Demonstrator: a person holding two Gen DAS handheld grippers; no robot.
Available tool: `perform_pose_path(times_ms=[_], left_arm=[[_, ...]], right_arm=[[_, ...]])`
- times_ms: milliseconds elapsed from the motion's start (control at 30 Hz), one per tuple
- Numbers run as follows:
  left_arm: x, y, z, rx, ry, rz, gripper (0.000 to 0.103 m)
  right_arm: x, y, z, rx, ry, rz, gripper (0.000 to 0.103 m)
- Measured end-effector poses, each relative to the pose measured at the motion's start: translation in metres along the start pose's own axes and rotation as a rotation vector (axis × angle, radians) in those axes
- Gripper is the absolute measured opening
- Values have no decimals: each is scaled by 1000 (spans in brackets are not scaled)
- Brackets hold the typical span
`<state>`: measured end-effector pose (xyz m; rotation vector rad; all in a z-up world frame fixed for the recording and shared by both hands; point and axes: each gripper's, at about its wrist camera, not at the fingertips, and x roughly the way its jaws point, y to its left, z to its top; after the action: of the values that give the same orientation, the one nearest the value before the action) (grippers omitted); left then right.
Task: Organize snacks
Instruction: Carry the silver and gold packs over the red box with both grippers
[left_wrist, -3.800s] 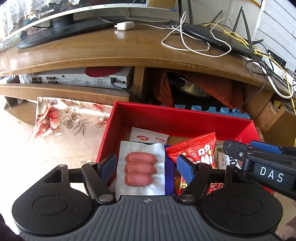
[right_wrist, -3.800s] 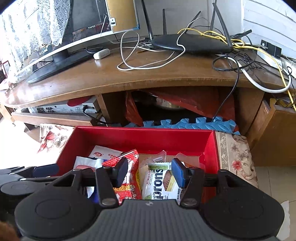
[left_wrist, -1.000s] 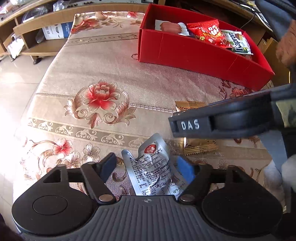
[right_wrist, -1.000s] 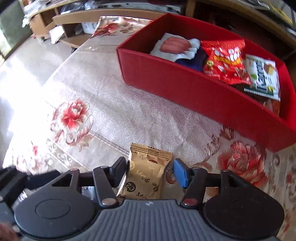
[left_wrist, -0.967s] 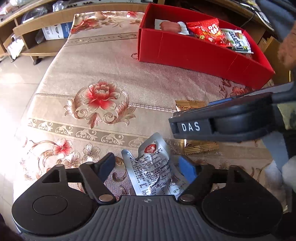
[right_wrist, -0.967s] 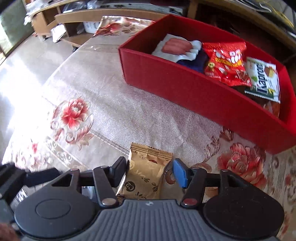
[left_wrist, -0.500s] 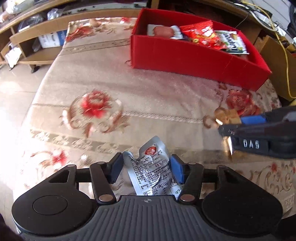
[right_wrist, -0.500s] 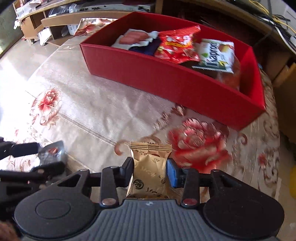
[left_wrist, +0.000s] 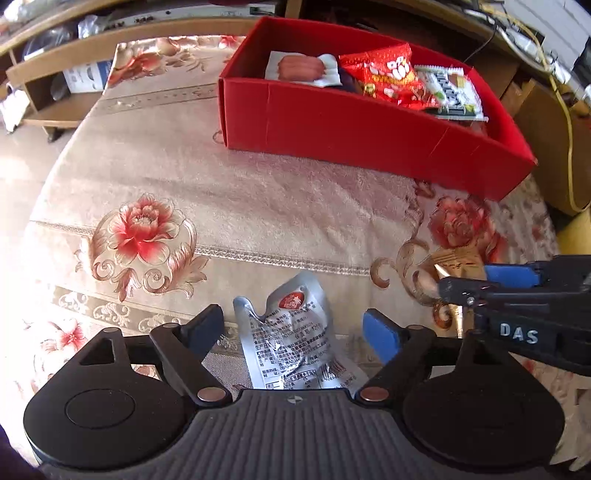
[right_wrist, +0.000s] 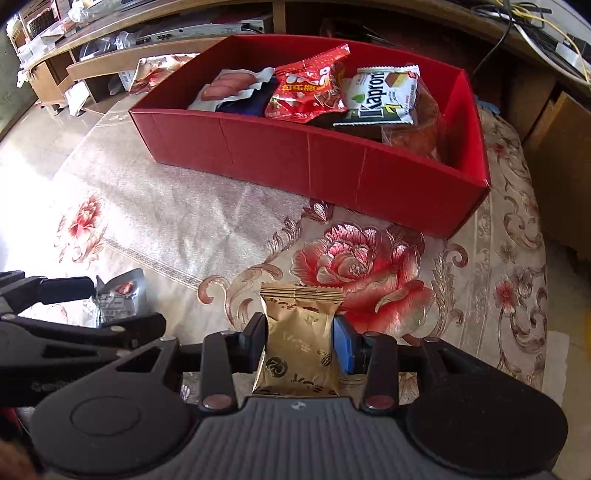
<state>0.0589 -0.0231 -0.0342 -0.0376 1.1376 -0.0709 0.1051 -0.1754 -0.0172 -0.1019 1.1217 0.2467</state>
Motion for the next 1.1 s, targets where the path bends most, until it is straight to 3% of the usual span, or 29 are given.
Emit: perform_pose_path(times_ms=[133,200,433,1100], left_arm=[[3,-15,-1,28,-24,81,82],[0,-17,-2,50,-39,83,64],[-6,-15,-3,51,-27,73,63],[-32,-9,23,37,-122,0,63]], right_arm=[[-4,-3,-1,0,-7,8,35],[-6,-1,0,-8,-13,12,35],[-16,9,4,-36,-49,25,35],[-27,6,16,-4,-99,7,35]])
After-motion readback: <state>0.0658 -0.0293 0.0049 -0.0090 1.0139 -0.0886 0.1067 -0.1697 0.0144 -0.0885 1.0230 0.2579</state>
